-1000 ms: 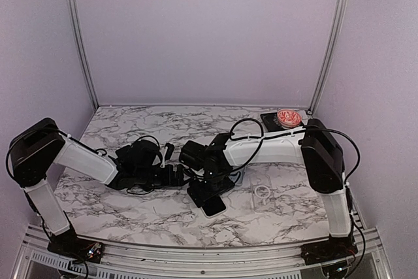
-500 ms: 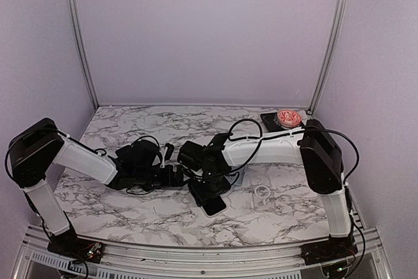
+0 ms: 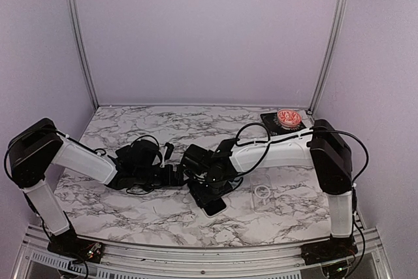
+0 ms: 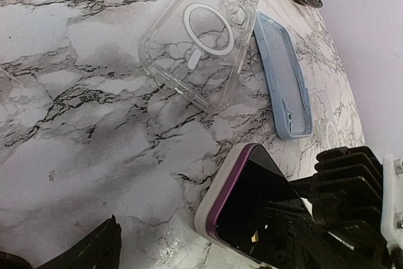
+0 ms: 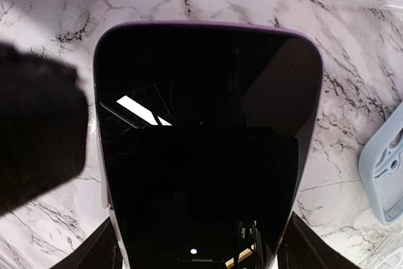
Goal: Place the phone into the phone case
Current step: Pick up the phone with the phone case at the center of the board.
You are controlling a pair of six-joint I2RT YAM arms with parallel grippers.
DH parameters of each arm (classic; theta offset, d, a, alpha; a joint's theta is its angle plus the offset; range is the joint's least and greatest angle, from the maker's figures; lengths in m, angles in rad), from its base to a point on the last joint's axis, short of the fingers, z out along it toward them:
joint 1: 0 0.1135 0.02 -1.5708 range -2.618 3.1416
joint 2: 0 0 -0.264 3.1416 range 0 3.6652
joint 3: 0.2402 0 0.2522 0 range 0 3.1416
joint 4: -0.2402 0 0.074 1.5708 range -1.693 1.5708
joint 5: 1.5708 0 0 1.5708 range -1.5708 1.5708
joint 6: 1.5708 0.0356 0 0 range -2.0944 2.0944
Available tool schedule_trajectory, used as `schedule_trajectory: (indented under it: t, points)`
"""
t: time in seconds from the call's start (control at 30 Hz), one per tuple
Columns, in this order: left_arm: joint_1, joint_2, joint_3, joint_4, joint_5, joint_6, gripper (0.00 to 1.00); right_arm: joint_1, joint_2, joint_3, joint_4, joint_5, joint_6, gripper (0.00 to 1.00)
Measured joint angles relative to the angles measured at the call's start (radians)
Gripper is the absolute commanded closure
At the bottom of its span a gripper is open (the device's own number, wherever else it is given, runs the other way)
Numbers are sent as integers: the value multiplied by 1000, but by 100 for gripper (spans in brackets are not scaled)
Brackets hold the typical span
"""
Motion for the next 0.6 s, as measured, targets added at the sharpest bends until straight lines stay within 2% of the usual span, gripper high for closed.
schedule_trajectory:
  t: [0.3, 0.6]
  points:
    - [4, -29, -4, 22, 38, -6, 1, 7, -73, -106, 94, 38, -1, 74]
    - [25, -49, -69, 312, 144, -134, 6, 26, -267, -382, 350, 119, 0, 77]
